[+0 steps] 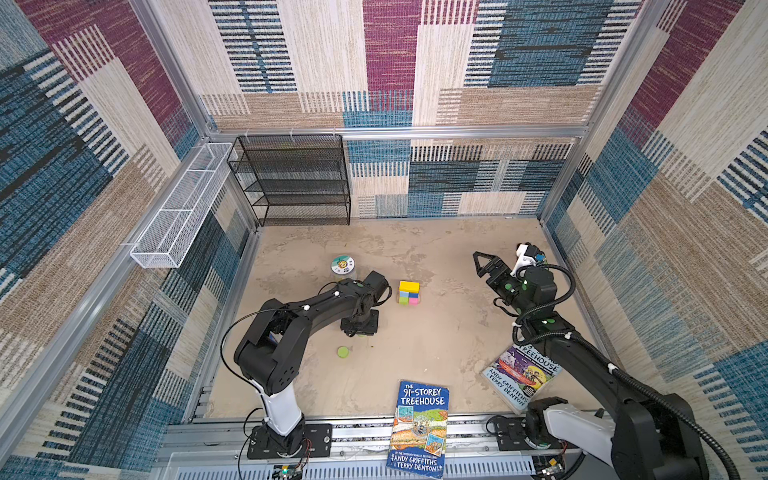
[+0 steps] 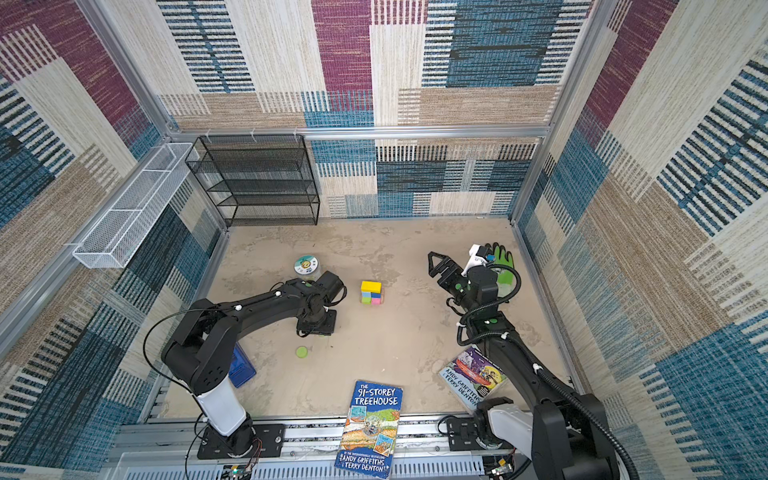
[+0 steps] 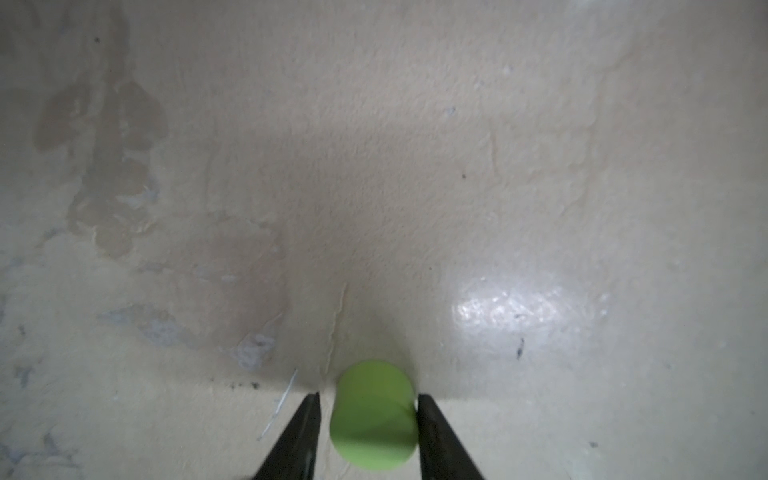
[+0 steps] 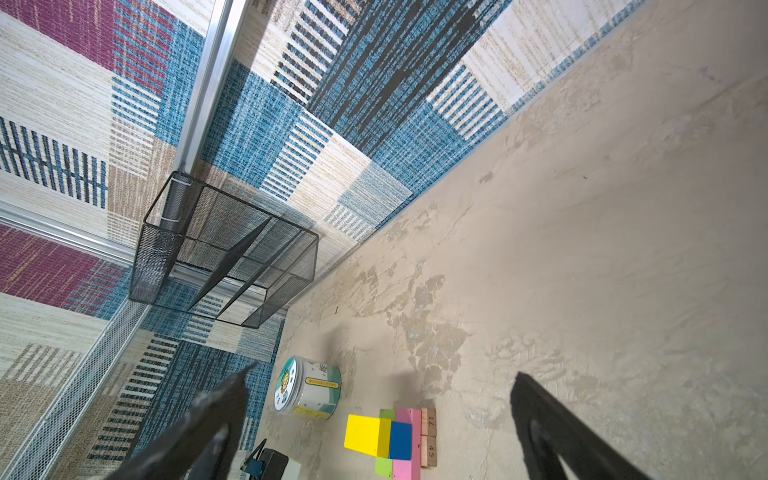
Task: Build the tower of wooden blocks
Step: 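Close the left gripper on the green cylinder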
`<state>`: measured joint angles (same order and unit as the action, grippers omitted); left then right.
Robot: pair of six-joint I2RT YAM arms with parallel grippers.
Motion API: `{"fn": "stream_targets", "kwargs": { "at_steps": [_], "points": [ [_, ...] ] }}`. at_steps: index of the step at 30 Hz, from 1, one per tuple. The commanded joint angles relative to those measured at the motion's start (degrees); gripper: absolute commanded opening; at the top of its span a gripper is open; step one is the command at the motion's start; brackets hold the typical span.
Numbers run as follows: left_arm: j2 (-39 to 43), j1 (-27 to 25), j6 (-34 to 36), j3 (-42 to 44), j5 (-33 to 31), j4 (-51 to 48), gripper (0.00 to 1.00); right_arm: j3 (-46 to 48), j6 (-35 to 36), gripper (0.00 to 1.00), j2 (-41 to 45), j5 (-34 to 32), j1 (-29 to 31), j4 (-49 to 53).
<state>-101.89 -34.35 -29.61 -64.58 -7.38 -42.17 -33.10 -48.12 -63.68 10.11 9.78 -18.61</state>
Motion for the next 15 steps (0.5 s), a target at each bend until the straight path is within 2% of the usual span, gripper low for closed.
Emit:
{"fn": "stream_targets", "kwargs": {
  "at_steps": [1,8,15],
  "points": [
    [-0.02,-0.01,-0.89,0.15,-0.71,0.34,0.41,0.06,-0.22,1.0,-0.05,0.44,0.03,-1.87],
    [-0.26,-0.02,-0.63,0.06,-0.38,0.45,0.32,0.1,-0.25,0.99,-0.22,0.68,-0.08,-1.87],
    [1.14,-0.02,0.05,-0.36,0.54,-0.16,0.27,-0.03,-0.18,1.0,-0.73,0.81,-0.09,-1.96]
  ]
}}
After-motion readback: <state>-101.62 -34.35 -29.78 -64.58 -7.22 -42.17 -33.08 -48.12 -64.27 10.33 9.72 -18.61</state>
